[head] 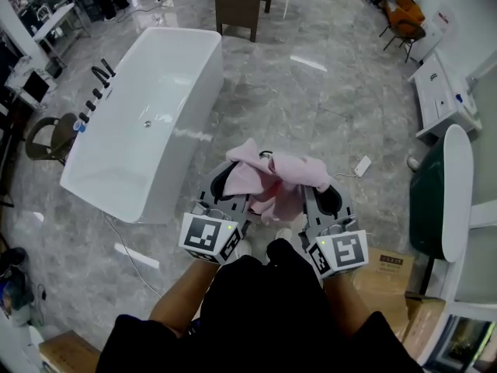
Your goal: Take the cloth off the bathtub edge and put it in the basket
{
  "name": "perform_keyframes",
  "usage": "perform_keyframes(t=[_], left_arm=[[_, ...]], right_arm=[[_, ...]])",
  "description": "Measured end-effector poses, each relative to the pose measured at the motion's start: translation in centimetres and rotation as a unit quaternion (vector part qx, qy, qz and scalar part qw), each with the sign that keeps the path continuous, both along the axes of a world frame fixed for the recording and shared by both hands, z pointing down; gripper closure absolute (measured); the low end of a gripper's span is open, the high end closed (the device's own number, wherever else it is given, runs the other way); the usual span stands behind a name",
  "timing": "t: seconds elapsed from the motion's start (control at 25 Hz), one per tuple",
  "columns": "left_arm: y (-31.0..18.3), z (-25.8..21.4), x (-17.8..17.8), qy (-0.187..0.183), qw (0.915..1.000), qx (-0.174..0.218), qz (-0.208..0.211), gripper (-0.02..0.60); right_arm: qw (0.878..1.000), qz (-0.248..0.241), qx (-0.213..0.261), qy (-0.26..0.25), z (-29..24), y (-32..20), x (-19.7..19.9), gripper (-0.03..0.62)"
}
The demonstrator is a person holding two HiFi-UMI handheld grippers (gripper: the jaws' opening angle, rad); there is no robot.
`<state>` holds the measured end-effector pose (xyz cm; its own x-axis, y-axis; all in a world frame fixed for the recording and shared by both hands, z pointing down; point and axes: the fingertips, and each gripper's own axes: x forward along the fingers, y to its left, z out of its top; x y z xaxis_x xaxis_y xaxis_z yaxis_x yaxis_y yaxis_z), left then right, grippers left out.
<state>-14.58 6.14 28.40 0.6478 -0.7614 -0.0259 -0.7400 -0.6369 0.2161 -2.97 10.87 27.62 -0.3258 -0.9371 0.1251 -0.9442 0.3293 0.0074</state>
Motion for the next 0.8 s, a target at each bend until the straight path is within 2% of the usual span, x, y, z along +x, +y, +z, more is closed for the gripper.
perform_keyframes(t=[0.36, 0.8], left_arm=[[-2.5, 0.2, 1.9, -0.005, 0.9999, 0.003, -0.014, 0.537], [-7.3, 1.7, 4.5, -0.022, 0.9991, -0.021, -0.028, 0.537]], right_arm=[[1.000, -0.021, 0.005, -0.008, 0.5, -3.3, 0.6, 0.533], [0.999, -0.037, -0.015, -0.021, 1.6, -8.5, 3.4, 0.533]])
